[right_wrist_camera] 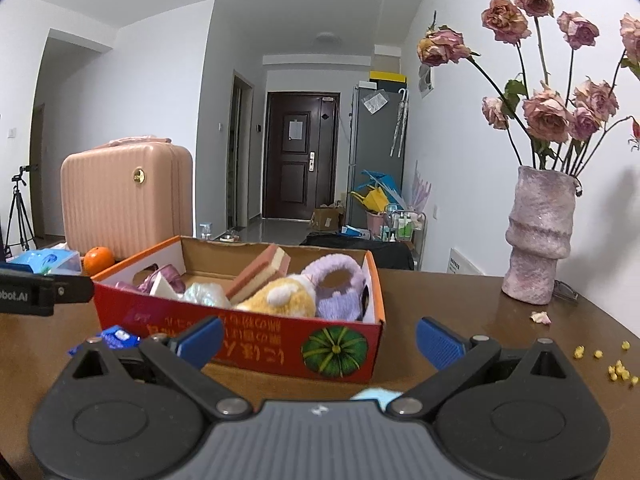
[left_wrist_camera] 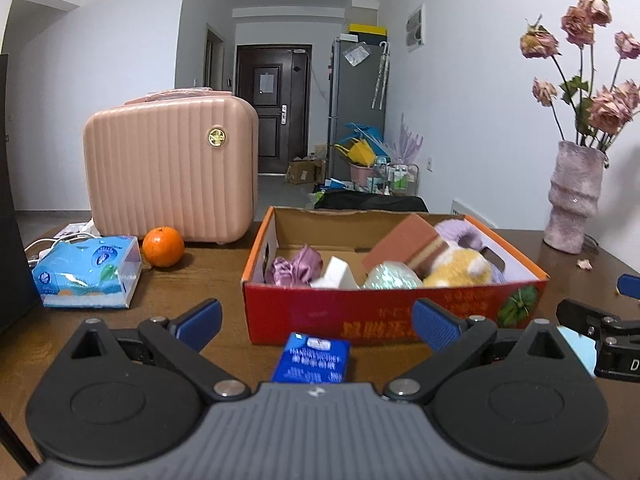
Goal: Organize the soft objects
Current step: 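Grasp the light-blue fuzzy plush with the right tool while the left tool approaches the handkerchief pack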
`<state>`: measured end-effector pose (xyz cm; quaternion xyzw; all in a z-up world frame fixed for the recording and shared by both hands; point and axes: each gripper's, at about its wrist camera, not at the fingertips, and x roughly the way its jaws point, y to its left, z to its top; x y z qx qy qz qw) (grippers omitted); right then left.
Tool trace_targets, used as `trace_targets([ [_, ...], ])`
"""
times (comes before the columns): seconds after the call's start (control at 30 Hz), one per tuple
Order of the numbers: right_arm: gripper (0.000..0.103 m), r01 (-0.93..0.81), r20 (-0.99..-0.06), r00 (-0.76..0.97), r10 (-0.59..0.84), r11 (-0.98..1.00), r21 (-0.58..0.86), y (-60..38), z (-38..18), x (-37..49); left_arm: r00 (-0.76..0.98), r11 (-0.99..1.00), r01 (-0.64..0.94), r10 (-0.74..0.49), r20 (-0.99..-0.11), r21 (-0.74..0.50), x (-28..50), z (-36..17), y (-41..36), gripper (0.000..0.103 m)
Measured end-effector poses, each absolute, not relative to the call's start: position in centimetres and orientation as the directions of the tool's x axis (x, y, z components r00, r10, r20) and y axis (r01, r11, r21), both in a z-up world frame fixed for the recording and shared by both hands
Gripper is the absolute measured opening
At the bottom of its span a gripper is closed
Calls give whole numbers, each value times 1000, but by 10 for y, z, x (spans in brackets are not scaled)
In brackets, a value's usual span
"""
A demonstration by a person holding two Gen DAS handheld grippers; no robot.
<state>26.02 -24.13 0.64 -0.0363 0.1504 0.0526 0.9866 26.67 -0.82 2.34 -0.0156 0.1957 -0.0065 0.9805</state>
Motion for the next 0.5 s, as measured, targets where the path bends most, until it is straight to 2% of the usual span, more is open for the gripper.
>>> trace_targets([
  [0.5, 103, -56, -397, 917, 44, 998, -17, -264, -9, 248, 895, 998, 59, -66, -440, -30, 229, 8, -18, 103],
])
